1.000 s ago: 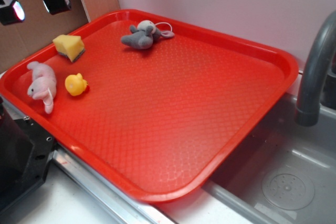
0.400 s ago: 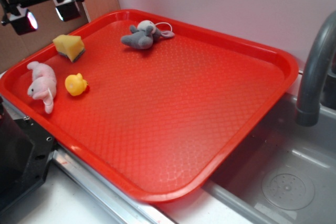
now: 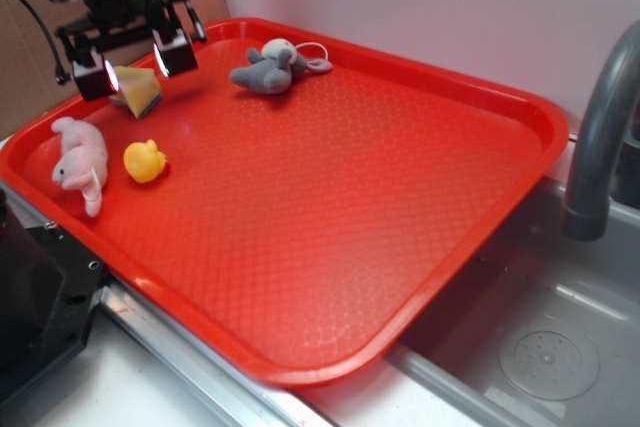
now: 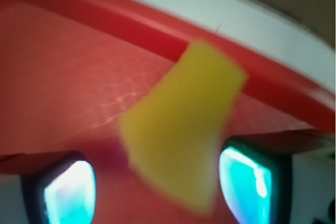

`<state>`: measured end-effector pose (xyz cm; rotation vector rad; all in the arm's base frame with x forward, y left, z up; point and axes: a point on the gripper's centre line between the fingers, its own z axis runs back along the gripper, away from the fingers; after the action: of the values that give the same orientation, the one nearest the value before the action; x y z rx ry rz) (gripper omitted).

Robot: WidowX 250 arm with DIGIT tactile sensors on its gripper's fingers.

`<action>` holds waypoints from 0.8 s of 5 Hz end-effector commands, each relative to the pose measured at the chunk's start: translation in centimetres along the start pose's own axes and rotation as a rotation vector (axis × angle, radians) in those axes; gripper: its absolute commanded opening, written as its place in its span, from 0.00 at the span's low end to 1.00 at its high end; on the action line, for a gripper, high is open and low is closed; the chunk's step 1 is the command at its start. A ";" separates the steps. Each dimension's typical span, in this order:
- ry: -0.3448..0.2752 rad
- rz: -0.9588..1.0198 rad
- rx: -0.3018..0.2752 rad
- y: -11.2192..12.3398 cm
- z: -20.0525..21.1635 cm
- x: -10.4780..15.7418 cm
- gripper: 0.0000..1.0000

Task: Grab the green sponge.

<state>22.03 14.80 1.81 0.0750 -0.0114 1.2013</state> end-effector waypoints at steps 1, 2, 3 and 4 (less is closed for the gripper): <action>-0.034 -0.004 0.016 0.4 0.4 -0.4 0.00; -0.055 -0.250 -0.038 1.1 5.4 -0.9 0.00; -0.152 -0.490 -0.107 1.5 10.2 -1.8 0.00; -0.088 -0.741 -0.108 -2.2 15.6 -3.8 0.00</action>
<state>23.70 8.15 16.16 0.0267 -0.0784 0.4540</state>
